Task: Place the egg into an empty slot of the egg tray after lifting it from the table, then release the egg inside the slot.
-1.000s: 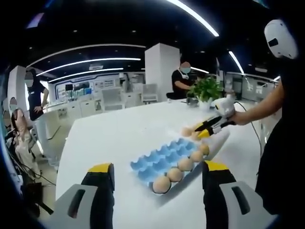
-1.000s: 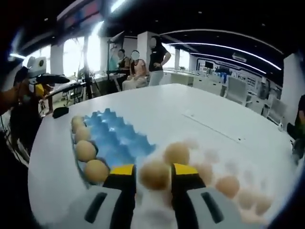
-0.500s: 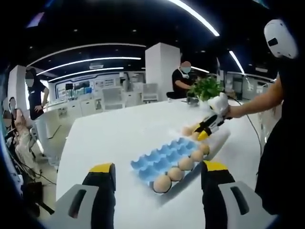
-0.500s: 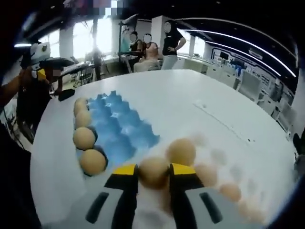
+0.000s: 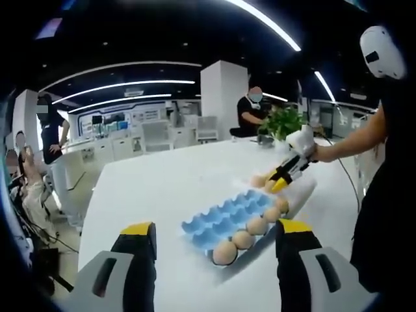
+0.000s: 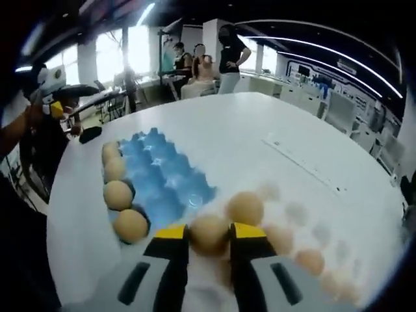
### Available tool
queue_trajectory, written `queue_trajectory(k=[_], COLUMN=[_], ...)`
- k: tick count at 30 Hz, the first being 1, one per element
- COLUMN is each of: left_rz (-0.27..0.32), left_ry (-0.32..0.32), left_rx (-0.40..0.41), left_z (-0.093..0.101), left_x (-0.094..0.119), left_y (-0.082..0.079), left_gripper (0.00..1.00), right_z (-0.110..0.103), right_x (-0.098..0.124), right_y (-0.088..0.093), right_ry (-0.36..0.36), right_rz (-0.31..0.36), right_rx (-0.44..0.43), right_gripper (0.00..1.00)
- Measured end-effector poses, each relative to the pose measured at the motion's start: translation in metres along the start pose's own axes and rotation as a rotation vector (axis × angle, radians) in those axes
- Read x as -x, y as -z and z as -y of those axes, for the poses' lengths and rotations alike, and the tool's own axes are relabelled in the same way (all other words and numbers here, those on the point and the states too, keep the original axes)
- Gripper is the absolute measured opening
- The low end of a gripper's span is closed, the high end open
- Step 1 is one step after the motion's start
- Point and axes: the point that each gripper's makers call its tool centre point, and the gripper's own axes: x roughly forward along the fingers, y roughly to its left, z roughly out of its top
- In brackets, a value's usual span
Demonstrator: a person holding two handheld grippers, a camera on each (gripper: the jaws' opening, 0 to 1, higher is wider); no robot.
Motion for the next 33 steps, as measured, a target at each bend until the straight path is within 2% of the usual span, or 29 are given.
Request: queue_trajectory(k=[5,13,23,33], left_rz=[-0.001,-0.005,-0.017,-0.016], left_ry=[0.002,0.000,-0.012,-0.020], left_rx=[0.001,0.001,-0.001,0.006], left_z=[-0.001,-0.001,-0.007,-0.011], left_x=[-0.001,0.000,0.004,0.006], left_y=[0.001,0.002,0.007,0.009], left_gripper=[0.75,0.76,0.76,0.76], right_z=[-0.001,-0.013,-0.054,-0.087], right_x=[0.006,0.000,-0.024,-0.049], right_y=[-0.013,-0.029,-0.062,-0.083], right_ry=[-0.018,-0.041,-0.149,-0.226], right_rz=[0.039,0.066,0.103,0.109], right_rx=[-0.064,-0.028,0.007,0.052], right_gripper=[0.24,0.24,0.24,0.24])
